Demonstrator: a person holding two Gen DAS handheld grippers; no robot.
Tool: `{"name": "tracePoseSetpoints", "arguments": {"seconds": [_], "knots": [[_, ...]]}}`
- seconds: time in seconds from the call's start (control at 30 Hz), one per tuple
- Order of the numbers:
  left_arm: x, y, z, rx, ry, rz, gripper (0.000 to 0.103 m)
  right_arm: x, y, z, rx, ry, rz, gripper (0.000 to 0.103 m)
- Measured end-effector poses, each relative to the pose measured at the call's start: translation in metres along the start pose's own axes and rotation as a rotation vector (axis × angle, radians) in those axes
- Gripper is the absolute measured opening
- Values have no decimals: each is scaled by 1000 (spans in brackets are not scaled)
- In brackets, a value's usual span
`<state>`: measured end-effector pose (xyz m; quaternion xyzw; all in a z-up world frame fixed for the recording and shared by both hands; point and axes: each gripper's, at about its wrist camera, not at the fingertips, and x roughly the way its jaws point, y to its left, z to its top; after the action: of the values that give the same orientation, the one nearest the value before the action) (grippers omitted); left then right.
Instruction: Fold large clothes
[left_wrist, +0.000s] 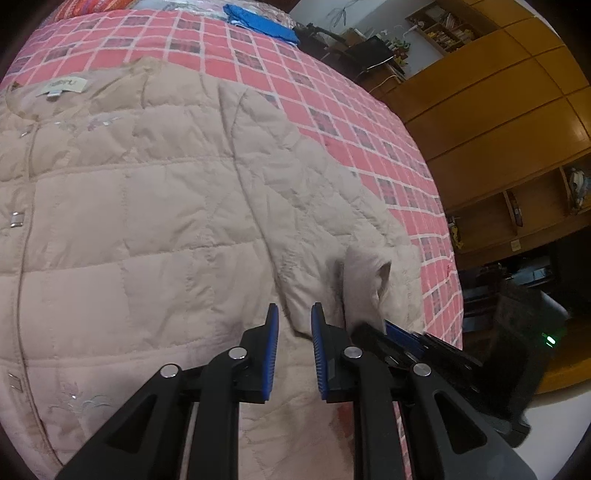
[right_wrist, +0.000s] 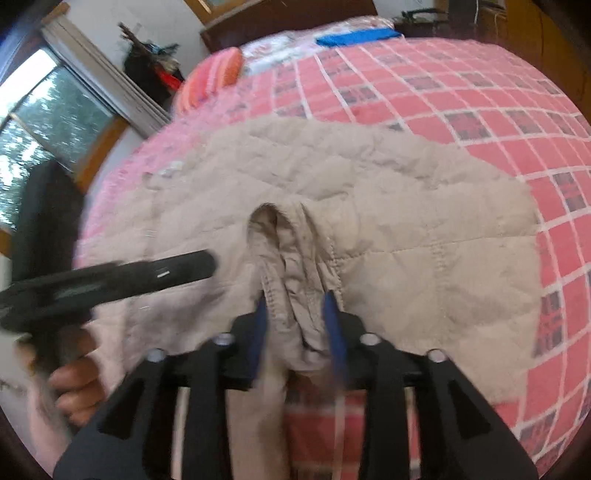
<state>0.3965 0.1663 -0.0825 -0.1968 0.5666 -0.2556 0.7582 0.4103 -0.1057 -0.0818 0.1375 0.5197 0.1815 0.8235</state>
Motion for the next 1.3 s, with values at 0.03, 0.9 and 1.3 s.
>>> {"name": "tracePoseSetpoints", "arguments": {"seconds": [0.03, 0.9, 1.3], "knots": [[0, -3, 1, 4, -3, -12, 19, -15, -1, -3, -11, -29, 8, 49], [-24, -30, -2, 54, -74, 17, 2, -68, -103, -41, 220, -99, -79, 50], [-118, 71, 0, -34, -222, 157, 2, -10, -61, -24, 191, 6, 34, 50]]}}
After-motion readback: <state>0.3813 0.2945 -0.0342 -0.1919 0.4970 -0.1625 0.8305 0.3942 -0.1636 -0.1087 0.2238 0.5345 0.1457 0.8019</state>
